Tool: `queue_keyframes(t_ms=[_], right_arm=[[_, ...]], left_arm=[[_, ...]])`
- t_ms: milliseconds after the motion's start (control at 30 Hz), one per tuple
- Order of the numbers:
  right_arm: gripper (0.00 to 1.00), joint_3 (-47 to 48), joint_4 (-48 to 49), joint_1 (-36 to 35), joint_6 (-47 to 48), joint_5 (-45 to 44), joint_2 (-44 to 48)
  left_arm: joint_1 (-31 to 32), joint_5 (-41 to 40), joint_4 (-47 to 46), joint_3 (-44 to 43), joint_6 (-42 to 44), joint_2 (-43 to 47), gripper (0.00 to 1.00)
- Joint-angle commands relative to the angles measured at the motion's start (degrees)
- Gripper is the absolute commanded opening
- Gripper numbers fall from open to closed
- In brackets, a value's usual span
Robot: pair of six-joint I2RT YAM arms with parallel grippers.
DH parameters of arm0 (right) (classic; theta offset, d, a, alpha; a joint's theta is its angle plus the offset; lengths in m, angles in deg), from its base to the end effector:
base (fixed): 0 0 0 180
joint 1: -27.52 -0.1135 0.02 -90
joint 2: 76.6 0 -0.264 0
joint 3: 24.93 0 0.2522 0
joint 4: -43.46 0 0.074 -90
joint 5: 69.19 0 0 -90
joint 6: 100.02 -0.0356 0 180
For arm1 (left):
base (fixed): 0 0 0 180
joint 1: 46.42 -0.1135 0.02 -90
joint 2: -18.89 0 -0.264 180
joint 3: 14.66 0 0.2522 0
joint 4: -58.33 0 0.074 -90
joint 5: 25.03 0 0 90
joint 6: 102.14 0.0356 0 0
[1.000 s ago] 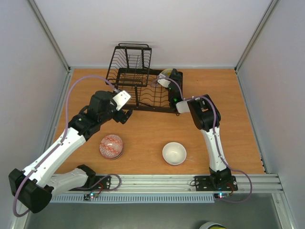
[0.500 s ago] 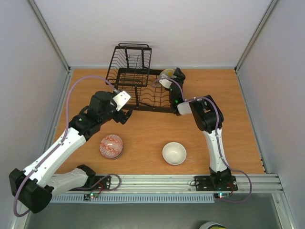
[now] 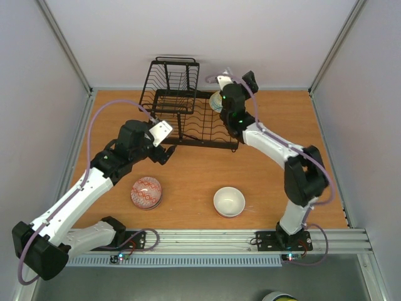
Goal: Load the bowls into the dish rack
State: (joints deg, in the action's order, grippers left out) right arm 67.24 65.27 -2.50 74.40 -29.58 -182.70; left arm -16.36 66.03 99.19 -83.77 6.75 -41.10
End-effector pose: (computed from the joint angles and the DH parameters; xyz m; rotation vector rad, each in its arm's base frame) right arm 0.3893 0.1933 0.3197 -0.7955 1.4441 -1.3682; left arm 0.1989 -0.1159 0.3244 0.8914 1.9319 -0.1350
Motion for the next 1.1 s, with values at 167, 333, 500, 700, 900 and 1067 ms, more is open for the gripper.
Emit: queue_keyframes(t_ms=[167, 333, 500, 700, 900, 1067], right_arm=[[0.51, 4.53, -100.82, 0.32, -73.69, 27.56, 19.23], [0.48, -8.93, -106.32, -7.95, -79.40, 38.31, 28.75], [0.37, -17.89, -106.14, -17.81, -83.29, 47.17, 37.88], [0.34, -18.04, -108.62, -22.42, -89.23, 46.18, 42.55], [0.33, -19.43, -105.56, -23.59, -91.62, 47.65, 38.92], [0.31, -22.47, -102.91, -23.59, -92.69, 46.01, 35.70]], left_arm=[[-0.27, 2.90, -0.79, -1.24, -0.52, -2.38, 0.99], [-0.27, 4.52, -0.41, -1.53, -1.08, -4.77, 0.99], [-0.27, 4.38, -0.02, -2.14, -1.64, -6.16, 0.99], [-0.27, 4.40, 1.00, -2.65, -1.91, -5.92, 0.99], [-0.27, 4.19, 1.61, -2.82, -2.02, -5.32, 0.99], [-0.27, 4.37, 1.69, -2.83, -2.11, -5.55, 0.99]])
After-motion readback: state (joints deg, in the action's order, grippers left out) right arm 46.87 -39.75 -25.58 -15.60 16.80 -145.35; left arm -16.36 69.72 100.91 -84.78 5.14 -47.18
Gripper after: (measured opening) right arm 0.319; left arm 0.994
